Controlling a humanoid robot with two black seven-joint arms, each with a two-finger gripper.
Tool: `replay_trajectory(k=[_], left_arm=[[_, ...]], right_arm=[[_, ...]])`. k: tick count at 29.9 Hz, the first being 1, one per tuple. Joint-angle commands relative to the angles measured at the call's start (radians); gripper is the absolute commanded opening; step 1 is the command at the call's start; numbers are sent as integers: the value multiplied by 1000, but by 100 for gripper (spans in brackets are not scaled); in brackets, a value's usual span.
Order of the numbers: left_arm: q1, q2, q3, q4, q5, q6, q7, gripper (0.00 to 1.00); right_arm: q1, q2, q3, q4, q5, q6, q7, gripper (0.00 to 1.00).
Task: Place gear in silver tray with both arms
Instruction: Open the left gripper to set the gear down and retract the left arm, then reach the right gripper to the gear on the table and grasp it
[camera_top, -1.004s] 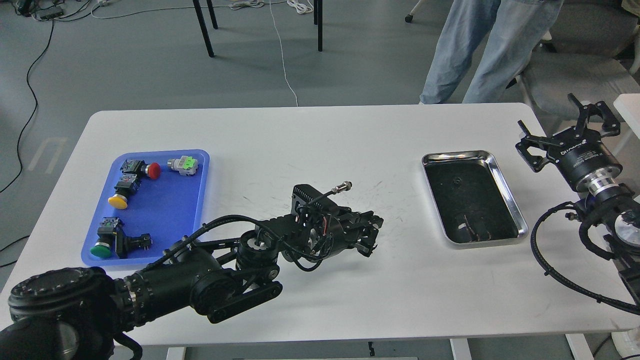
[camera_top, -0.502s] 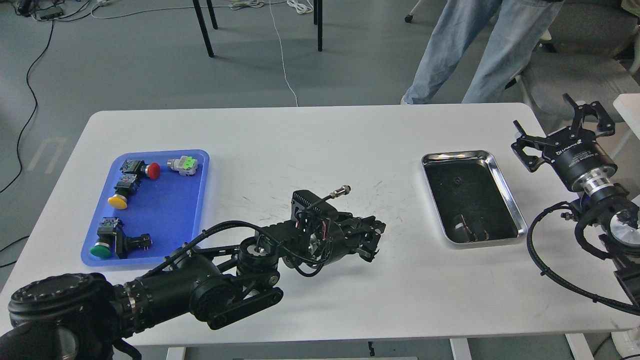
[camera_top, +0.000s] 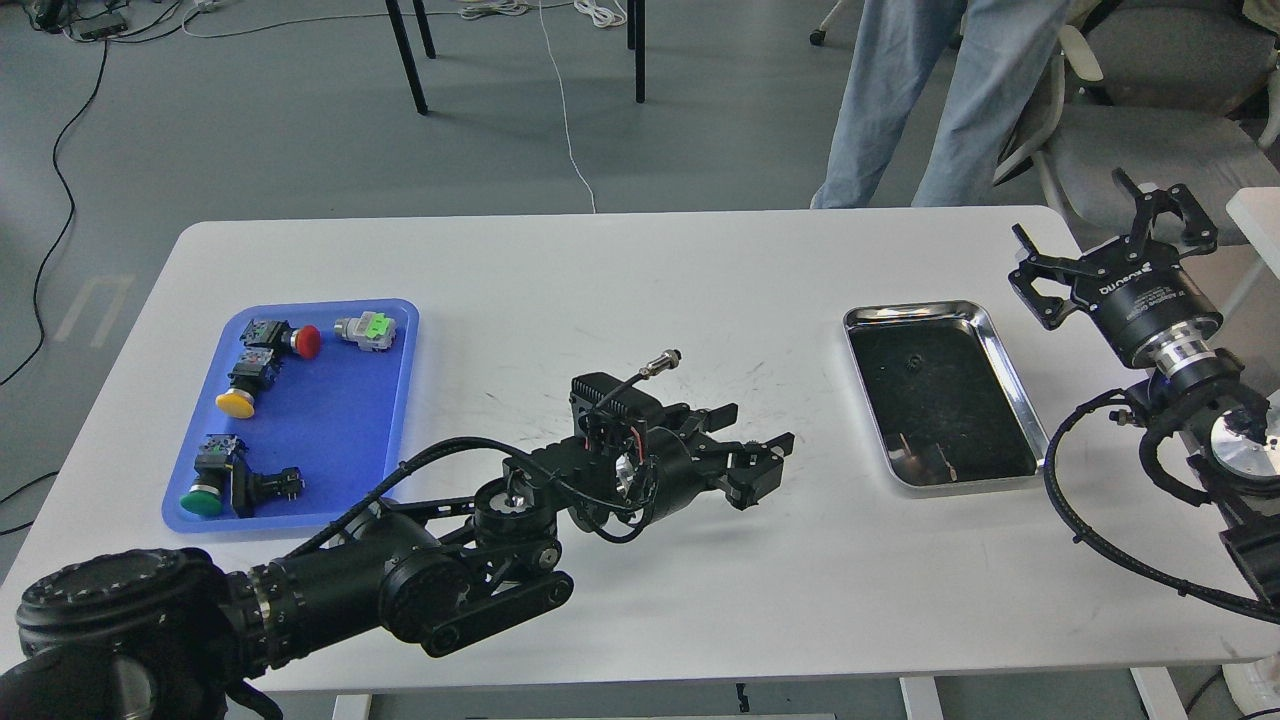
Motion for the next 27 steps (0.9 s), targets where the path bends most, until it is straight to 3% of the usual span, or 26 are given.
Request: replay_trajectory(k=[1, 10, 15, 17, 19, 27], left_arm=[[-9, 0, -122, 8, -22, 11, 0, 98], [-99, 15, -411, 13, -276, 31, 3, 98], [-122, 234, -440, 5, -549, 97, -6, 98], [-123, 319, -440, 2, -624, 112, -29, 98], [-123, 397, -442, 2, -707, 112, -47, 98], [-124, 618, -440, 2, -1164, 62, -51, 98]], right_arm=[[24, -4, -1, 40, -40, 0, -8, 96], [101, -30, -112, 185, -279, 0, -14, 96], [173, -61, -245, 314, -531, -73, -44, 96], [219, -84, -331, 327, -595, -90, -47, 96], [277, -104, -429, 328, -635, -94, -55, 96], [590, -89, -915, 383, -945, -139, -66, 96]])
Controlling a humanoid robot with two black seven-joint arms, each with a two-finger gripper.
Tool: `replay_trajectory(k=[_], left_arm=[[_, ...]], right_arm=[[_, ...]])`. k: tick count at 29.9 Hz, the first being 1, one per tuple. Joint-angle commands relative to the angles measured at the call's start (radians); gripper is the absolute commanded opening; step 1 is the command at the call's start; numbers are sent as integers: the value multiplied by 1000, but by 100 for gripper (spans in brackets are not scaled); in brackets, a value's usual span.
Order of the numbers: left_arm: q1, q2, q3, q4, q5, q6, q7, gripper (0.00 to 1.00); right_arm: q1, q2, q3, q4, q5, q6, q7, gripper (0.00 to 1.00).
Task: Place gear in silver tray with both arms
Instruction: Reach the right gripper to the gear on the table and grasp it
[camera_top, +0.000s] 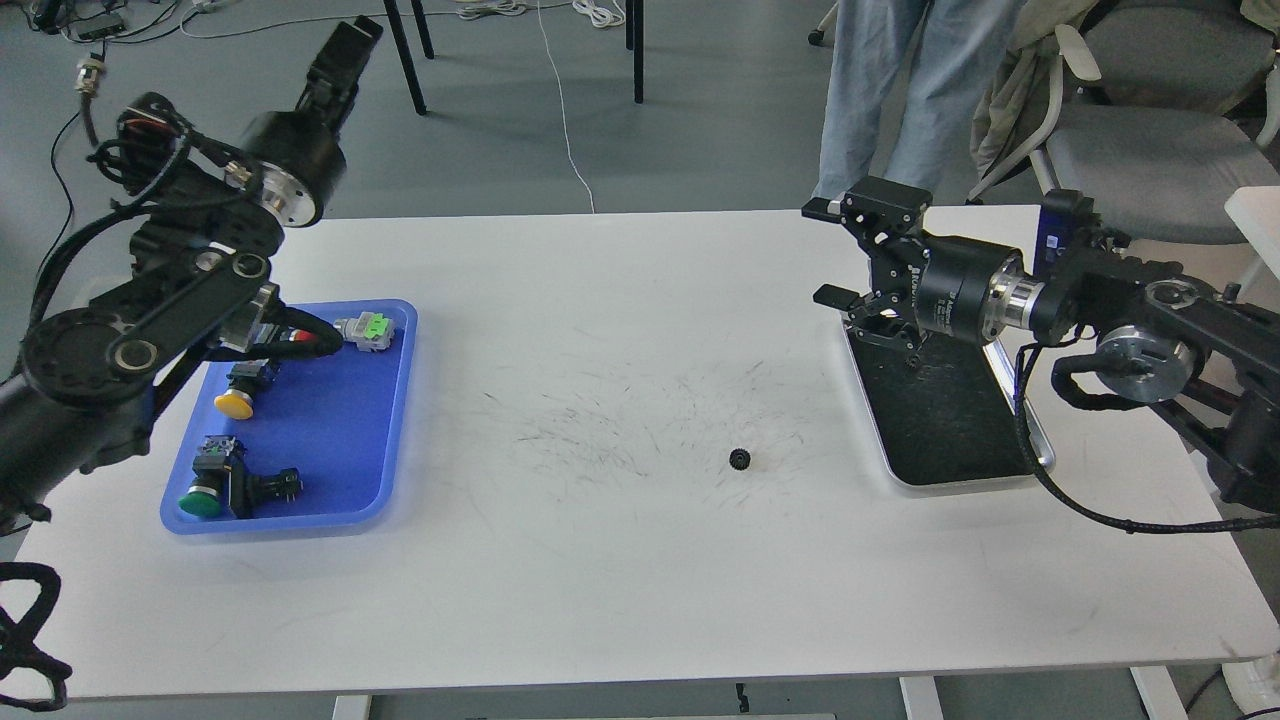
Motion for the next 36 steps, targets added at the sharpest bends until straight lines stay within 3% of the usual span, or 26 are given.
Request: replay_trajectory(k=[1, 4, 7, 13, 20, 36], left_arm=[[0, 81, 0, 1, -175, -52, 0, 98], [8, 121, 1, 2, -282, -113, -6, 98], [14, 128, 3, 8, -299, -115, -33, 98], [17, 130, 11, 13, -298, -110, -57, 98], [17, 128, 14, 13, -296, -103, -59, 98], [17, 118, 20, 13, -295, -98, -68, 98]], right_arm=[[147, 31, -225, 22, -106, -22, 0, 96], [276, 100, -400, 21, -138, -22, 0, 97], [396, 174, -564, 21, -161, -21, -6, 97], [546, 357, -829, 5, -172, -8, -91, 97], [534, 446, -898, -76, -172, 5, -108, 96], [459, 495, -909, -145, -177, 5, -108, 89]])
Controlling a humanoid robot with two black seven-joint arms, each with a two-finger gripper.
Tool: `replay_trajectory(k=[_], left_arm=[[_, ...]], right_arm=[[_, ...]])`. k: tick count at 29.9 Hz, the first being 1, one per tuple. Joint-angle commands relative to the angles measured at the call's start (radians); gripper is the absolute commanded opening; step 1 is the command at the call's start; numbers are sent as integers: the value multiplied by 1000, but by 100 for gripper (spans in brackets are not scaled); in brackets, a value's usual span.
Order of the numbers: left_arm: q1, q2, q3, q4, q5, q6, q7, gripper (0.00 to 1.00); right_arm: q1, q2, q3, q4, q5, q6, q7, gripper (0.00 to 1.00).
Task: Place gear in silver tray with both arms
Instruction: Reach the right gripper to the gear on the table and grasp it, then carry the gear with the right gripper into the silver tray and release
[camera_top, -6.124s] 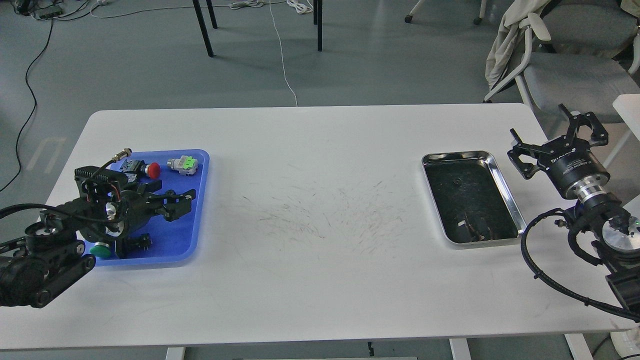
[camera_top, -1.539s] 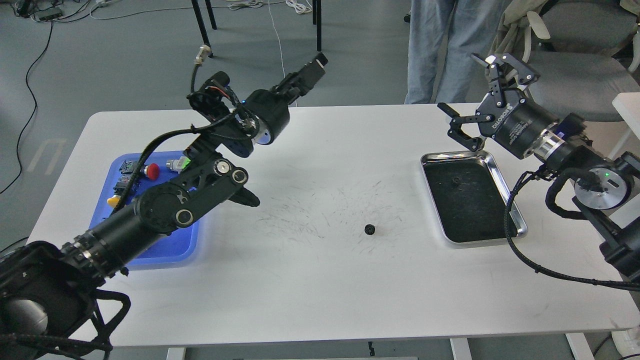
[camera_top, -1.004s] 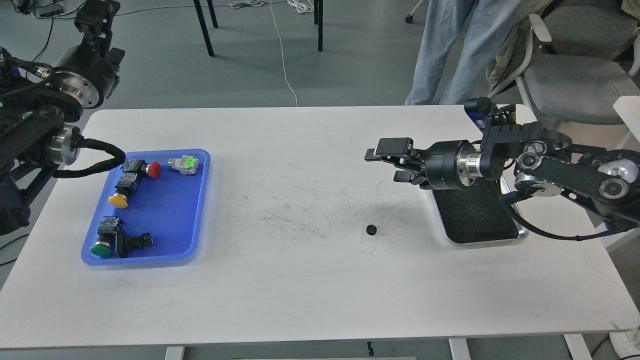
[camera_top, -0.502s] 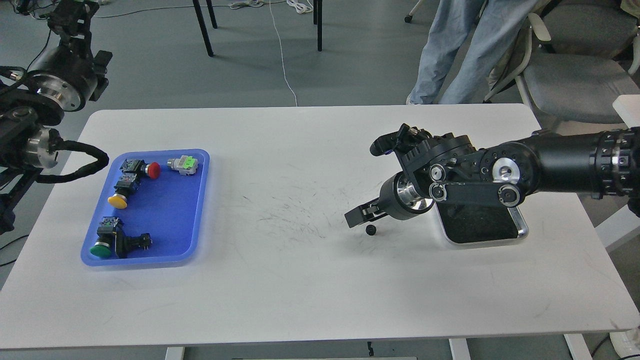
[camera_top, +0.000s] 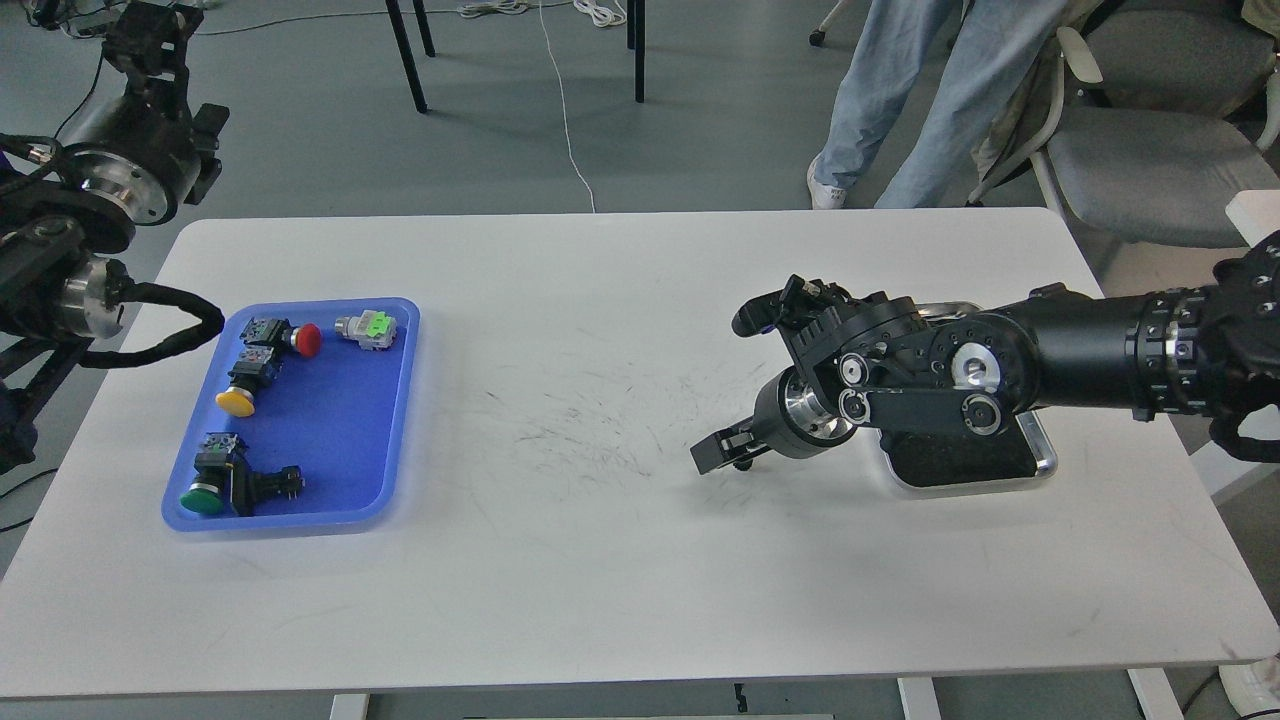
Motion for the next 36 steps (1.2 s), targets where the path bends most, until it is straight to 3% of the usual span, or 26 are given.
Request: replay_trajectory(k=[1, 4, 10, 24, 26, 30, 33, 36], left_arm=[[0, 1, 1, 0, 2, 0, -4, 98], [0, 2, 1, 0, 2, 0, -4, 98], [0, 7, 0, 0, 2, 0, -4, 98], [0, 13, 0, 0, 0, 0, -6, 98], [0, 13, 0, 0, 2, 0, -6, 98], [0, 13, 0, 0, 2, 0, -6, 98], [0, 15, -2, 0, 2, 0, -6, 98], [0, 15, -2, 0, 0, 0, -6, 98]], right_arm=[[-8, 8, -3, -5, 0, 0, 0, 88], [-8, 12, -3, -10, -2, 0, 0, 86], [-8, 28, -3, -25, -19, 0, 0, 66], [-5, 39, -38, -31, -34, 1, 0, 36], [-4, 39, -38, -33, -34, 1, 2, 23], [12, 32, -35, -36, -31, 1, 5, 6], [35, 13, -20, -32, -17, 1, 9, 2], [111, -84, 48, -16, -11, 3, 14, 2]])
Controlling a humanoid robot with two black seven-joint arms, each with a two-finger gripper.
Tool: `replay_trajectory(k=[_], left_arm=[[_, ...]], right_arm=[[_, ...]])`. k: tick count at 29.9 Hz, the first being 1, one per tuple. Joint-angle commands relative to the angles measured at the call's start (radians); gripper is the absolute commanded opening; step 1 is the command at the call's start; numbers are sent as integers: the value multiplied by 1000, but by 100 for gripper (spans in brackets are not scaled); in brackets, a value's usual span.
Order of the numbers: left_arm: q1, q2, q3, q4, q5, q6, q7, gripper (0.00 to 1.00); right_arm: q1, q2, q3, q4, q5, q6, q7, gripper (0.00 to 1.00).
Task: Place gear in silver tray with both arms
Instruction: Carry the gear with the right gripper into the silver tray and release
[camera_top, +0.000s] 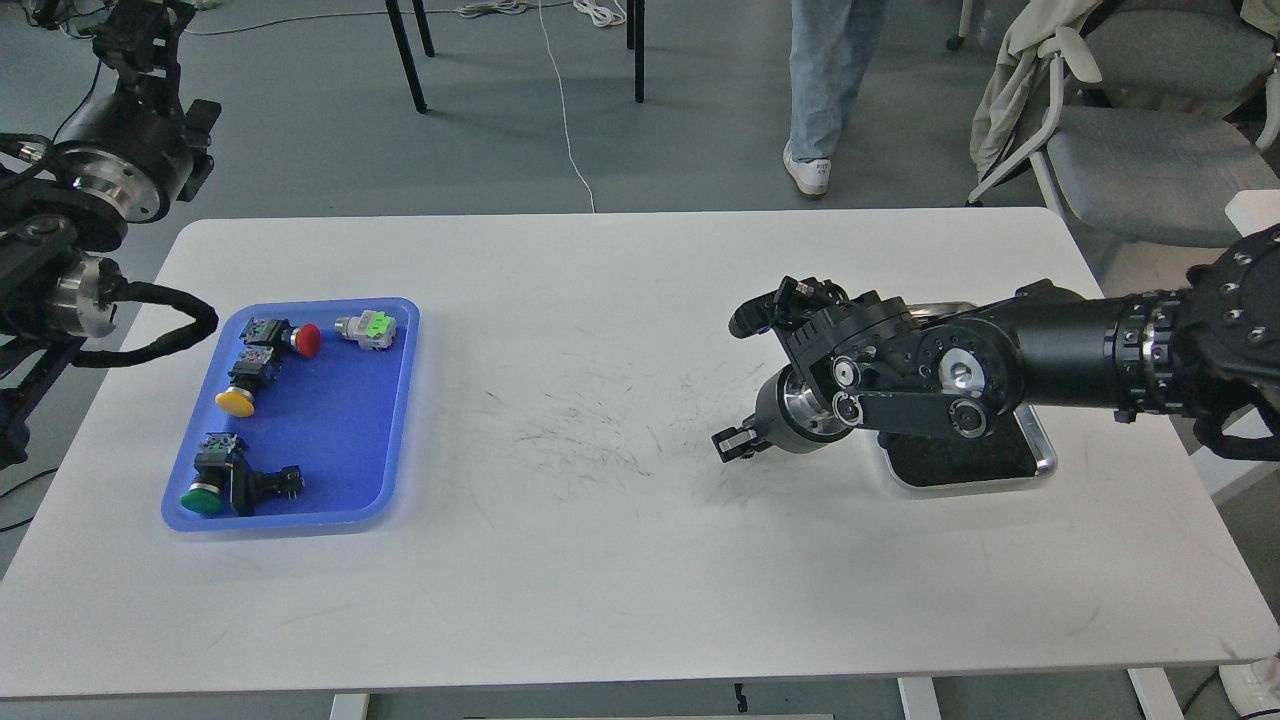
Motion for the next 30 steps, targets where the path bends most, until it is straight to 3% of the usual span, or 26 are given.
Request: replay_trajectory(k=[1, 6, 13, 18, 30], left_arm=[[0, 1, -1, 0, 1, 0, 0, 98], [0, 2, -2, 0, 1, 0, 0, 98], [-2, -8, 2, 0, 1, 0, 0, 98], [0, -17, 4, 0, 10, 1, 0, 98], [-2, -43, 5, 0, 40, 15, 3, 98]], right_arm=[[81, -121, 98, 20, 7, 9, 7, 2], [131, -351, 264, 57, 6, 75, 10, 2], [22, -565, 277, 60, -17, 69, 25, 2], [-150, -609, 291, 45, -89, 2, 36, 2], [-293, -531, 289, 37, -161, -48, 45, 2]])
